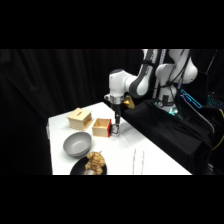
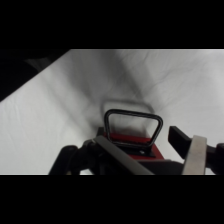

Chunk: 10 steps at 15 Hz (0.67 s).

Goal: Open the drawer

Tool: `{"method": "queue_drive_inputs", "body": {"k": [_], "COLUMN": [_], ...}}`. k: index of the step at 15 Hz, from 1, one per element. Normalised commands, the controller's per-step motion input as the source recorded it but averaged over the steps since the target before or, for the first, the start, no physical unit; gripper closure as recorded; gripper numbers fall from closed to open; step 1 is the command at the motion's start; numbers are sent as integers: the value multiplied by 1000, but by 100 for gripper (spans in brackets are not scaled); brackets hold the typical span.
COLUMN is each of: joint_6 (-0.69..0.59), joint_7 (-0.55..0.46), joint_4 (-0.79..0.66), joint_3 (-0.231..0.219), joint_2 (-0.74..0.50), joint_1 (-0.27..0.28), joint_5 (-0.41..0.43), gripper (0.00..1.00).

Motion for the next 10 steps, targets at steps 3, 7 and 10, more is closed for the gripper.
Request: {"method": "queue_drive_inputs", "body": {"k": [3, 7, 10], "joint_6": [-332, -299, -287], "joint_7": [-8, -45, -195], "joint_4": [-85, -54, 15], "joint_3": [151, 147, 111], "joint_2": [-474, -406, -290], "joint_1": [-181, -183, -153], "joint_5": [-148, -90, 60], "gripper": [0, 0, 0]}}
